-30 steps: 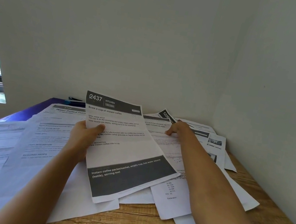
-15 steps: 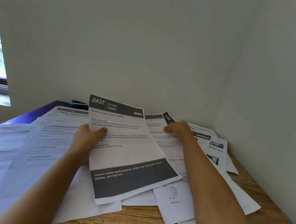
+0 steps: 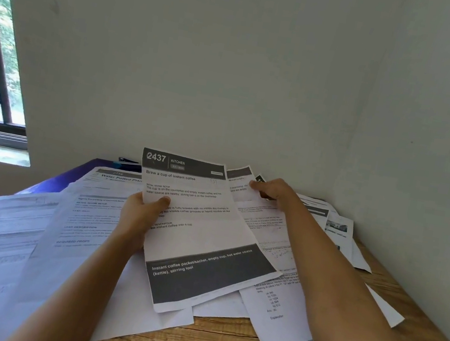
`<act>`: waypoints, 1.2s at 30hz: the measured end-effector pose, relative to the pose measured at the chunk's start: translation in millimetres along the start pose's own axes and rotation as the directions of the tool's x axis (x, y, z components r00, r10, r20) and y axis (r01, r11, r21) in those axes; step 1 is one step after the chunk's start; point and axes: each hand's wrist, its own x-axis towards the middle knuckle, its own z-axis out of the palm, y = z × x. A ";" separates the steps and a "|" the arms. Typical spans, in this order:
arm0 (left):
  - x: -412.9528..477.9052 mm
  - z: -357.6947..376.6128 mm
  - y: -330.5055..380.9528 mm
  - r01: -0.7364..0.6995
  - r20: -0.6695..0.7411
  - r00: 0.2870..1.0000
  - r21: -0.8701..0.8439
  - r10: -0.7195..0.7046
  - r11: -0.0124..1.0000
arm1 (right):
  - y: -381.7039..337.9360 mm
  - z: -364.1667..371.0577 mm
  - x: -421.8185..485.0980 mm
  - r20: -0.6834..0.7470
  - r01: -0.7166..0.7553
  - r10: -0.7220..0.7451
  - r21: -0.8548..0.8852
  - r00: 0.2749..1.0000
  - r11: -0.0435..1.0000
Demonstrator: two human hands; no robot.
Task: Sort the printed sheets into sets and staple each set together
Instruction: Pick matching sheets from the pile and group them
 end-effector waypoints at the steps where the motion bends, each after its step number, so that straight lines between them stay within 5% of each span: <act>1: 0.5 -0.1 -0.4 -0.006 -0.001 1.000 -0.008 0.006 1.000 | -1.0 0.7 2.0 0.003 0.023 -0.024 0.025 1.000 0.999; 10: -7.3 -0.1 6.9 -0.094 0.028 0.995 -0.124 0.099 0.988 | -36.8 -19.8 -7.7 -0.408 0.421 -0.275 0.327 0.871 0.846; 18: -14.9 -0.5 13.9 -0.119 0.062 0.989 -0.201 0.134 0.972 | -72.3 -55.4 -25.8 -0.616 0.618 -0.261 0.481 0.743 0.622; 23: -16.6 -2.4 18.8 -0.130 0.095 0.983 -0.244 0.157 0.961 | -84.3 -74.0 -33.4 -0.665 0.643 -0.236 0.471 0.709 0.604; 26: -17.7 -4.1 22.5 -0.131 0.109 0.980 -0.277 0.166 0.952 | -83.1 -80.9 -35.7 -0.638 0.563 -0.201 0.434 0.743 0.703; 30: -18.9 -5.0 24.9 -0.138 0.135 0.974 -0.295 0.184 0.945 | -67.9 -82.5 -35.2 -0.442 0.401 -0.191 0.450 0.877 0.798; 36: -17.7 -1.4 22.7 -0.197 0.080 0.970 -0.282 0.228 0.939 | -52.5 -59.4 -59.2 -0.139 0.165 -0.105 0.552 0.985 0.817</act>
